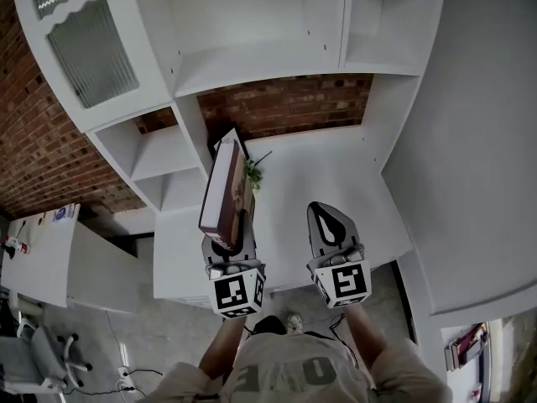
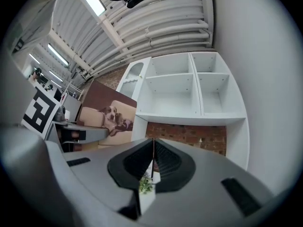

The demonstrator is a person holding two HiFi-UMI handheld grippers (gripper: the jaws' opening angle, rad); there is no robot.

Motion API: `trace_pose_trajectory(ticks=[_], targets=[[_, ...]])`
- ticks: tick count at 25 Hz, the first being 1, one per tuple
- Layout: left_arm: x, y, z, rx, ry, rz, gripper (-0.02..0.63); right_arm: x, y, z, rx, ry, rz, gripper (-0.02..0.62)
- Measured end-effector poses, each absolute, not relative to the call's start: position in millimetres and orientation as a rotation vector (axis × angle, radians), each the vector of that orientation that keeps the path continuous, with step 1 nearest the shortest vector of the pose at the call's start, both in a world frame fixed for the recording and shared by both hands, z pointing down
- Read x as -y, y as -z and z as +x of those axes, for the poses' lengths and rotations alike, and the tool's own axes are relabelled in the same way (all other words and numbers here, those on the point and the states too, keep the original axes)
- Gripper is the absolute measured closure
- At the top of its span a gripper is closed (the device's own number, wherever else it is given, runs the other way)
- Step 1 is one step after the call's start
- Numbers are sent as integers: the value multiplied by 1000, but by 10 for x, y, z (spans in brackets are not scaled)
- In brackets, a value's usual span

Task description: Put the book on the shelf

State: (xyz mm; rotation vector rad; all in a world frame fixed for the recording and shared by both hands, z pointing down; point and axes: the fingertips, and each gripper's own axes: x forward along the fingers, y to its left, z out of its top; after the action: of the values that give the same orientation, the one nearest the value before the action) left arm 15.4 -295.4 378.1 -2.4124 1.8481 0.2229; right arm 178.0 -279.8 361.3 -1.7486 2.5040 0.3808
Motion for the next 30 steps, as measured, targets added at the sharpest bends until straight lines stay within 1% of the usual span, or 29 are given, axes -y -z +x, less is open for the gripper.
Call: trace_pose_trajectory(ticks=[5, 13, 18, 23, 26, 30], targets=[[3063, -3750, 126, -1893, -223, -2397, 451, 2916, -3707, 1736, -2497, -269, -1730, 578], [3278, -3685, 119, -1894, -214, -2381, 451, 3107, -3614, 1563, -2501, -278, -1716, 578], [3346, -3867, -29, -2007, -149, -2415, 451, 3170, -3694, 1406, -2520, -217, -1737, 578], [3421, -3889, -93, -2018, -82, -2401, 451, 3208, -3695, 1303, -2532, -200, -1728, 578], [3449, -3778, -101, -1996, -70, -2410, 451, 3257, -3684, 1270, -2545, -184, -1768, 578], [3567, -3364, -41, -1907, -84, -2434, 451, 3329, -3550, 1271, -2532, -186, -1795, 578]])
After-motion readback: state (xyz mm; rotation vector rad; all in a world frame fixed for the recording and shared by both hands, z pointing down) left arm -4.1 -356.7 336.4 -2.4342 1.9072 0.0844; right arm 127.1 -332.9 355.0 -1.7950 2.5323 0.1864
